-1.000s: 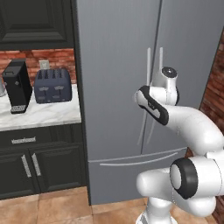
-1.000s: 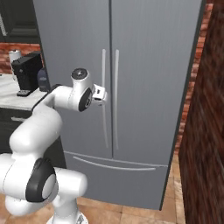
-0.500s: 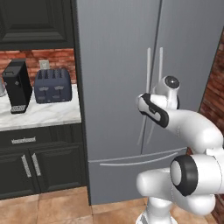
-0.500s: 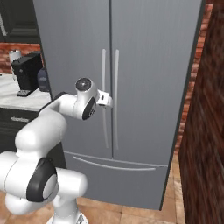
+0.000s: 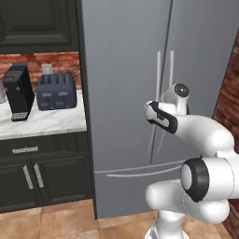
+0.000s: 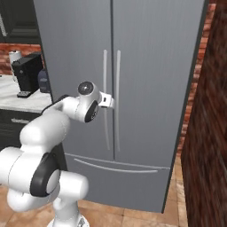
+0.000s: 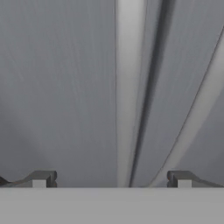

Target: Retrieve the sausage and cheese from the fridge and place them on the cutting board on the counter.

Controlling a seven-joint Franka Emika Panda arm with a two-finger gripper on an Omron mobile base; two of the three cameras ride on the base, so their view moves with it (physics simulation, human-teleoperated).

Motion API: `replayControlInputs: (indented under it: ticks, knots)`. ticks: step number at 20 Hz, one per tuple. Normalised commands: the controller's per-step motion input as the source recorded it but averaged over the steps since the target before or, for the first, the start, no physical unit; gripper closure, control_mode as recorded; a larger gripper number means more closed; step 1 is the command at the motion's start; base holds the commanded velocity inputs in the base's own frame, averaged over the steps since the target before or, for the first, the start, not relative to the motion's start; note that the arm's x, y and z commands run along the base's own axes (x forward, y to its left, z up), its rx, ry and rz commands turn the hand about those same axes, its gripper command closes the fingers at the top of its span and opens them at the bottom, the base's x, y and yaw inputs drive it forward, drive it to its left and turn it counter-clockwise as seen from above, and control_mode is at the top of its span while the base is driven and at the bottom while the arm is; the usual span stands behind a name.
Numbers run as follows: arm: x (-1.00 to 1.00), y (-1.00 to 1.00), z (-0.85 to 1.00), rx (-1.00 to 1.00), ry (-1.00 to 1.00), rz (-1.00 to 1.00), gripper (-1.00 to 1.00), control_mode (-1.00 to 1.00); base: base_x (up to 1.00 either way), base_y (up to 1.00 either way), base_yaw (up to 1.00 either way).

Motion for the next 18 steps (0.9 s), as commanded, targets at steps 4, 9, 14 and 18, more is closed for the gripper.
replayControlInputs:
  ticks: [4,9,14,18]
  knots:
    - [0.25,0.0,0.0,0.0,0.0,0.0,-1.0,-1.0,0.0,0.0,0.0]
    - [0.22,-0.04,0.0,0.0,0.0,0.0,-1.0,-1.0,0.0,0.0,0.0]
    - [0.18,-0.01,0.0,0.0,0.0,0.0,-1.0,-1.0,0.0,0.0,0.0]
    - [0.18,0.0,-0.03,0.0,0.0,0.0,-1.0,-1.0,0.0,0.0,0.0]
